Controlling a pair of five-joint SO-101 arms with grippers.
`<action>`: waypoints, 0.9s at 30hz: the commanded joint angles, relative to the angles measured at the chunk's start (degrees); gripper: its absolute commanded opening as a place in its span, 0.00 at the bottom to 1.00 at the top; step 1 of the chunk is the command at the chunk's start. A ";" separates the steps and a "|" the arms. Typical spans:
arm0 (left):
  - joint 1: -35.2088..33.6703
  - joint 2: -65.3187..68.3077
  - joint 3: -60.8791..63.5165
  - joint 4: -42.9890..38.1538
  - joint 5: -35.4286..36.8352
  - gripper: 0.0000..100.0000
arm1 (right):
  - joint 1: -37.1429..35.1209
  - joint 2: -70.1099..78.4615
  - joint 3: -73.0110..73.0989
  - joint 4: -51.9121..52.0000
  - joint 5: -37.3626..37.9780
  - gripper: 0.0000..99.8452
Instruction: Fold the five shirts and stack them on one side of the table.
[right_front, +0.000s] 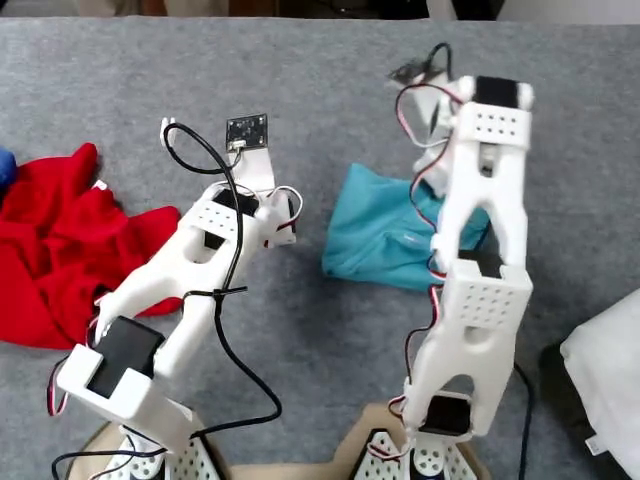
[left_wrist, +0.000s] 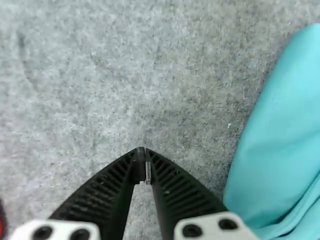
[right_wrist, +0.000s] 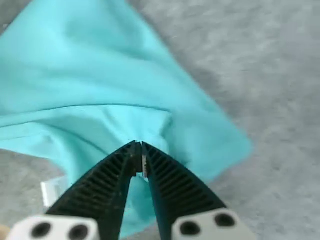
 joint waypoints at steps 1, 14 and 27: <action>-0.53 -0.22 -1.05 -0.62 -0.53 0.02 | -1.63 -1.54 2.15 1.67 -0.44 0.01; -0.62 -0.22 -1.14 -0.62 -0.53 0.02 | 0.66 -19.38 33.98 -7.91 0.00 0.01; -0.53 -0.22 -1.14 -0.62 -0.53 0.02 | 14.02 -26.95 53.58 -20.13 8.09 0.01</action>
